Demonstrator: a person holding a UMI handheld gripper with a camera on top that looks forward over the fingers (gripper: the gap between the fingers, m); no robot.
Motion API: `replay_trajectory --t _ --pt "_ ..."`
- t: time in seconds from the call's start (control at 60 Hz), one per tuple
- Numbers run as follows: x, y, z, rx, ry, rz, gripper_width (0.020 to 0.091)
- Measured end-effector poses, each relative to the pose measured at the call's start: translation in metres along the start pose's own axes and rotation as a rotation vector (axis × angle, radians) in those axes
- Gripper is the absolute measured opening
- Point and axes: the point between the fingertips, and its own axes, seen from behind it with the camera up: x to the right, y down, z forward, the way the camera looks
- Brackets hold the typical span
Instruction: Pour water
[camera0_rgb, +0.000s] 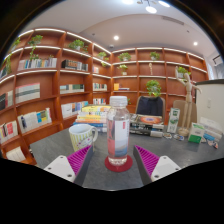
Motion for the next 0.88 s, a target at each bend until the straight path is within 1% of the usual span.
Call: replay_trajectory --t 0.133,0.317,0.417,0.617,0.883 --pt "0.028 0.014 -0.058 -0.007 0.112 0.016 0.0854" --pt "0.093 0.020 -0.128 0.010 0.356 0.086 0.0859" --pt "0.123 0.024 -0.159 -0.004 0.460 0.106 0.0855" --pt "0.161 0.020 -0.193 0.024 0.562 0.104 0.0846" --pt "0.165 0.008 -0.202 0.071 0.578 0.119 0.0845"
